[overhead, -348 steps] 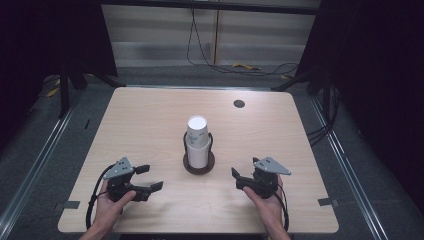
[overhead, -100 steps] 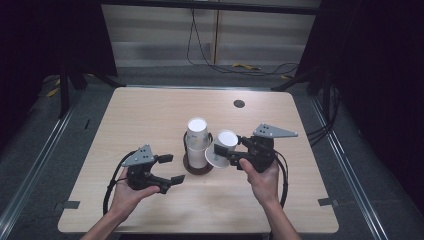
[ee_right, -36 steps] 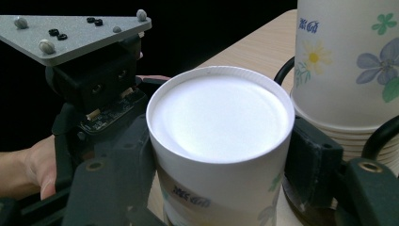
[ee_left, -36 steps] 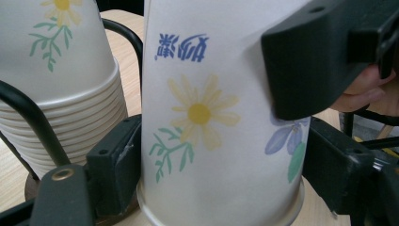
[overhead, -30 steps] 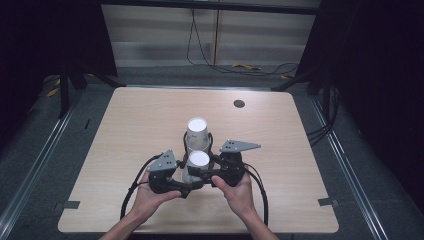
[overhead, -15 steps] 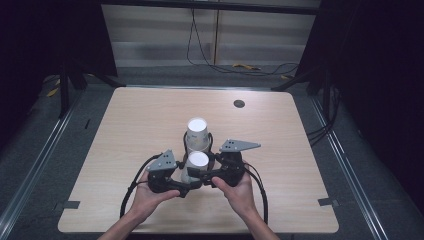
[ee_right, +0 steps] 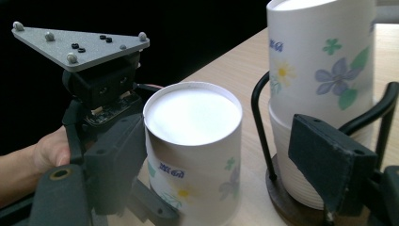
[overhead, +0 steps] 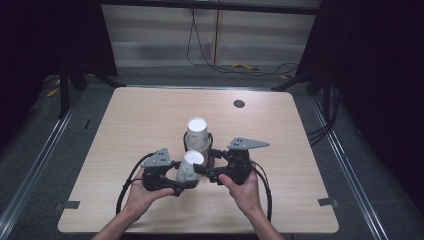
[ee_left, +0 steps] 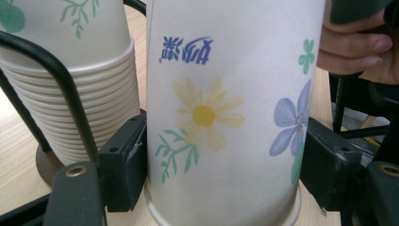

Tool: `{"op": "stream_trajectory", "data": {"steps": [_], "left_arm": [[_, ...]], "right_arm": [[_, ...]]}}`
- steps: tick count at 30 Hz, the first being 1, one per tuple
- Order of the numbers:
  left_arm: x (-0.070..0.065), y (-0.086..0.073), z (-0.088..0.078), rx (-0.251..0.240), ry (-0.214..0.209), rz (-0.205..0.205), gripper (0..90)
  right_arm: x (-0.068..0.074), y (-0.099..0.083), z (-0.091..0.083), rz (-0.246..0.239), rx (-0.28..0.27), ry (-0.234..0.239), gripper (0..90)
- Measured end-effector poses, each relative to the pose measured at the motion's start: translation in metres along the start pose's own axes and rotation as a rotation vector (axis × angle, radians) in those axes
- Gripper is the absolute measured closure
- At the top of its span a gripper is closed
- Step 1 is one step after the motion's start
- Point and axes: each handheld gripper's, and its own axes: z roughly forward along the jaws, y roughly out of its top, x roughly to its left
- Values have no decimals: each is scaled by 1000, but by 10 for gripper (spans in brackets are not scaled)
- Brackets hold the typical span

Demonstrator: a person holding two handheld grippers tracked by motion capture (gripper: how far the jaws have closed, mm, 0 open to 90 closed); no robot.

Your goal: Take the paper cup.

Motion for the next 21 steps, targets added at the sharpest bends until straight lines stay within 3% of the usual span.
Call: {"op": "stream_trajectory", "data": {"steps": [4, 12, 21], "left_arm": [[2, 0, -2, 11, -3, 0, 264], [4, 2, -3, 90, -10, 38, 265], [10, 7, -13, 107, 0, 2, 271]], "right_arm": [[-1, 2, -5, 1, -4, -10, 193], [-5, -1, -8, -15, 20, -34, 191], [-7, -3, -15, -37, 63, -35, 196]]}}
